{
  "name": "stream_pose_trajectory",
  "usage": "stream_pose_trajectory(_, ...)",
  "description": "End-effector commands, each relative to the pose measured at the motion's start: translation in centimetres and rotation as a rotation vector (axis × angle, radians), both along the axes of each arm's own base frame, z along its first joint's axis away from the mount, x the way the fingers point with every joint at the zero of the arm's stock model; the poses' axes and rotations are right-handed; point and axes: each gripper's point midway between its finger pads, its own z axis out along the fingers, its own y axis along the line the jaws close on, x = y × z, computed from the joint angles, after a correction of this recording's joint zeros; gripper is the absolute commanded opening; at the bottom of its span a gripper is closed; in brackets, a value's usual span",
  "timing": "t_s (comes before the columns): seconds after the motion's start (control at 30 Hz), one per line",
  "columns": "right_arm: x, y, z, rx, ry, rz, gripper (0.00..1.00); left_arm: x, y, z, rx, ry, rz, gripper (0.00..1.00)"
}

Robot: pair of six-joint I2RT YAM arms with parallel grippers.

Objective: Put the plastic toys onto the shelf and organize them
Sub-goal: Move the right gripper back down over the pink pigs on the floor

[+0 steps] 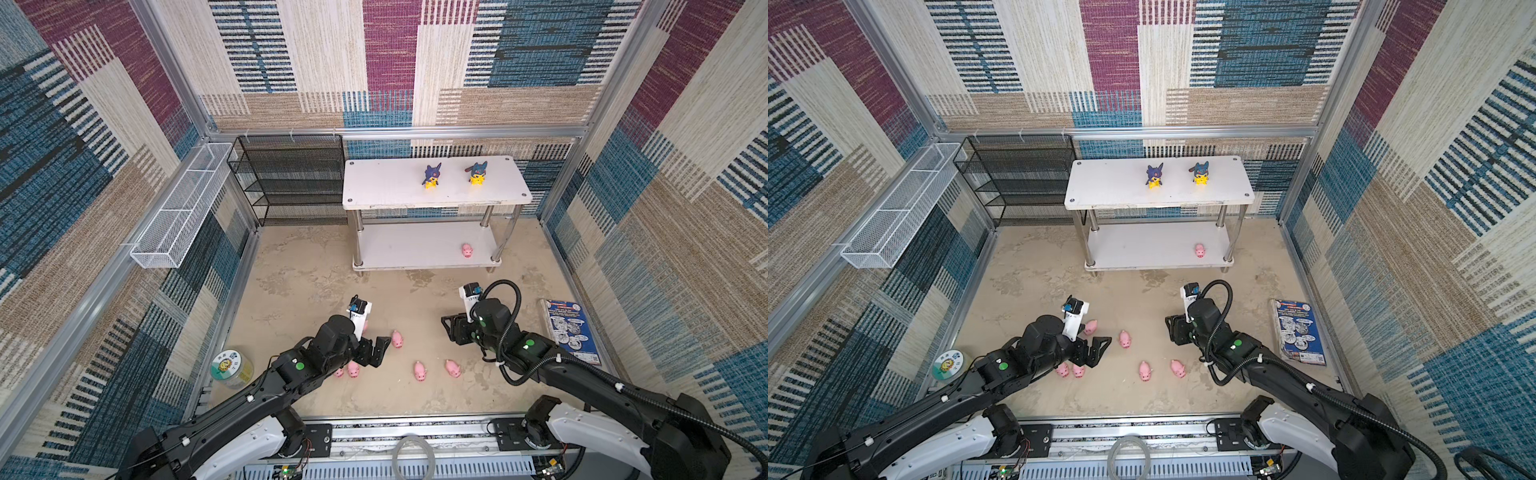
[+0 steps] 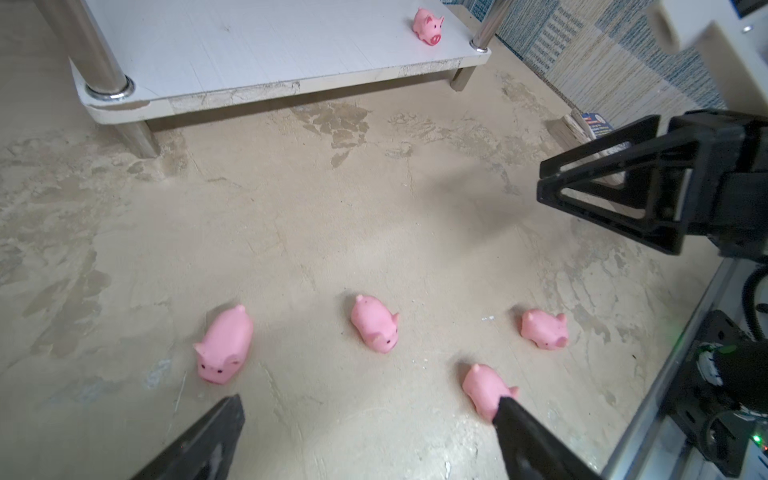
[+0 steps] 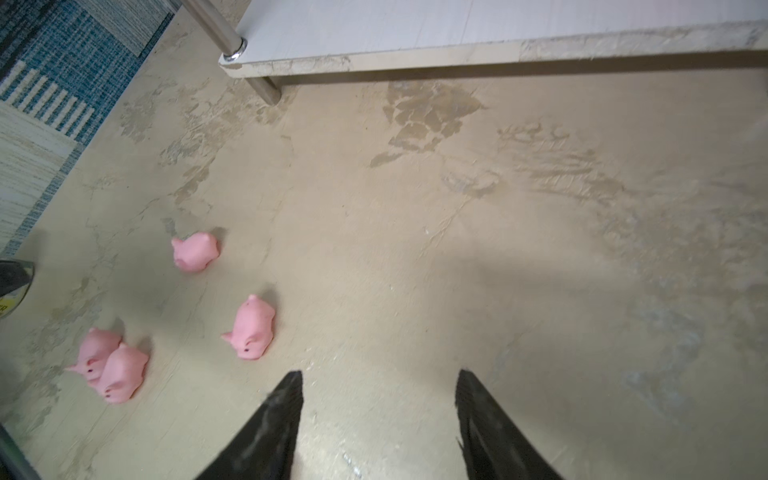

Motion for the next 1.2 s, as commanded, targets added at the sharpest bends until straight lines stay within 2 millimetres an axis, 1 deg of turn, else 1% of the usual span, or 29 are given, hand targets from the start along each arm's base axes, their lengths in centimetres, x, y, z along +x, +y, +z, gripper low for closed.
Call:
stream_pose_trajectory(0.0,-2.3,-0.9,-1.1,-0.015,0.084,-0.071,0.61,-0.1,-0.2,0.1,-0.035,0.011,0.012,1.0)
stream_pose_trajectory(0.13,-4.9,-0.3,-2.0,0.012,0.133,-0.052,0.61,-0.4,-0.5,-0.1,-0.043,0.022,-0.002,1.0)
stream_pose_trajectory(0.27,-7.3,0.1,-4.1,-0.016,0.211,-0.051,0.59,-0.3,-0.4,-0.9,-0.021,0.031,0.008,1.0)
stream_pose_trajectory(0.33,-8.3,0.4,-5.0,-0.044,0.235,-0.045,0.58,-0.3,-0.4,-1.1,-0.018,0.039,0.009,1.0)
stream_pose_trajectory(0.43,-9.2,0.4,-6.0,-0.072,0.257,-0.05,0.58,-0.3,-0.5,-1.0,-0.023,0.041,0.011,1.0)
stream_pose_trajectory(0.53,-9.6,0.2,-6.7,-0.072,0.275,-0.055,0.58,-0.2,-0.5,-1.0,-0.026,0.038,0.014,1.0)
stream_pose_trajectory(0.63,-10.0,-0.5,-7.7,-0.089,0.298,-0.073,0.58,-0.1,-0.6,-1.1,-0.021,0.041,0.013,1.0)
stream_pose_trajectory(0.8,-10.3,-1.2,-8.6,-0.106,0.308,-0.086,0.6,0.0,-0.9,-1.7,-0.012,0.05,0.006,1.0)
stream_pose_trajectory(1.03,-9.8,0.1,-9.4,-0.106,0.297,-0.051,0.59,0.3,-1.2,-2.1,-0.001,0.052,0.0,1.0)
stream_pose_trajectory(1.17,-9.3,0.6,-9.9,-0.146,0.292,-0.046,0.52,0.3,-1.1,-2.1,0.009,0.046,0.001,0.99)
